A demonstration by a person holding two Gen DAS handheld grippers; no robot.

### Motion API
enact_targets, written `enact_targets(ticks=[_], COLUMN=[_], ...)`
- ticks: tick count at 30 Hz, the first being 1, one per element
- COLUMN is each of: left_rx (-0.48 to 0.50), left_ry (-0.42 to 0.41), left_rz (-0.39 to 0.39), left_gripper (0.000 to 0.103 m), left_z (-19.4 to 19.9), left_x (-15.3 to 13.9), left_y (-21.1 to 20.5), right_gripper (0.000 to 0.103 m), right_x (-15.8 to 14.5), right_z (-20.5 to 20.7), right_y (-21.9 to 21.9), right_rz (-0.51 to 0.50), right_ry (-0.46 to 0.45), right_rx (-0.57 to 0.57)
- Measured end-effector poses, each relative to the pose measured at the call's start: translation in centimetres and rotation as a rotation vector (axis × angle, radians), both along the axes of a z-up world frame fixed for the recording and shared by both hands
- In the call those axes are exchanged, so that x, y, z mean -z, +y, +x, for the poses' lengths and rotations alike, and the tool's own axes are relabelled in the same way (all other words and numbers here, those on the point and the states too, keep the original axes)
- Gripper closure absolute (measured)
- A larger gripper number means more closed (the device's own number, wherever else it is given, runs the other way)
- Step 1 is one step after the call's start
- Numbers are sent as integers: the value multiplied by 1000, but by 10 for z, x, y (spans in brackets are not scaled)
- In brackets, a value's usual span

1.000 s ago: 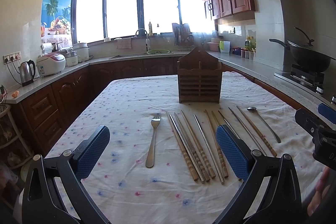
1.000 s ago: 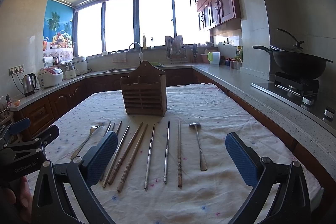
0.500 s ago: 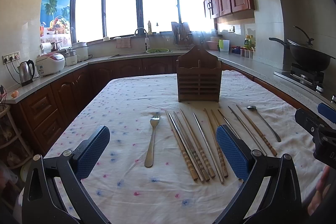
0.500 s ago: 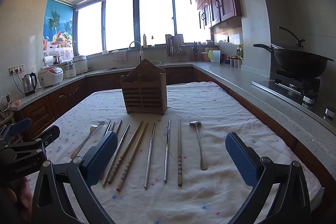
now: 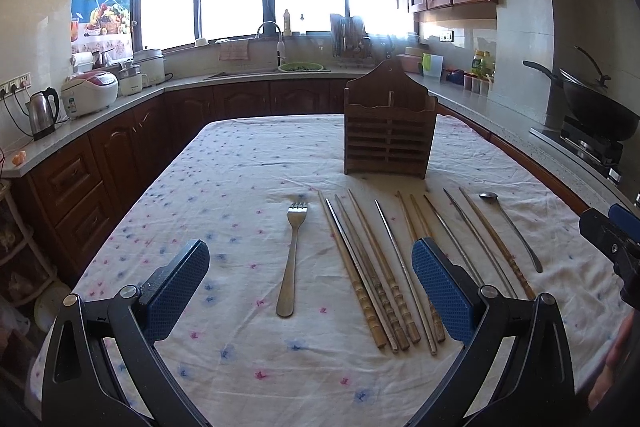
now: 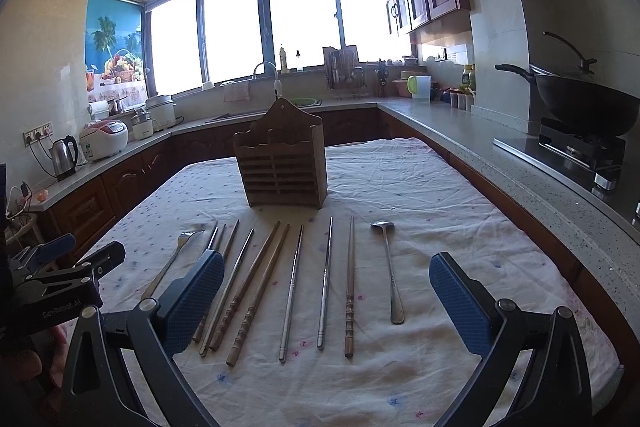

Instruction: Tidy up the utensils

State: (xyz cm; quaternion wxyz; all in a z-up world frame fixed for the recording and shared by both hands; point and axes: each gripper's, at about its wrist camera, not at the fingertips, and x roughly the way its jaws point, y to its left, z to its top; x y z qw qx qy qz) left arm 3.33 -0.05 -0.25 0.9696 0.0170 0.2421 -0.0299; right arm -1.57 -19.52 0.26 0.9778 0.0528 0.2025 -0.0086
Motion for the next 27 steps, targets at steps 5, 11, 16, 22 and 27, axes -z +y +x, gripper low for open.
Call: enact_targets(ticks=[5,11,16,22,27], left_rx=[15,51,97,95,105], left_ry=[56,150,240,334,403], left_rz=[8,-40,-88,-105,-66], left_gripper=[2,35,62,67,69], left_z=[20,55,90,130,155], left_x=[-2,-2,0,9,22], left_y=[-1,7,11,23,22], right_gripper=[2,25,52,72,80], right_x=[-3,-6,-5,1,20], right_z=[19,48,78,115,151], right_y=[-2,1,2,3,12], right_rz=[23,65,129,151,140], right_ry=[52,125,197,273,370], right_rx=[-32,-90,-138,-158,-178])
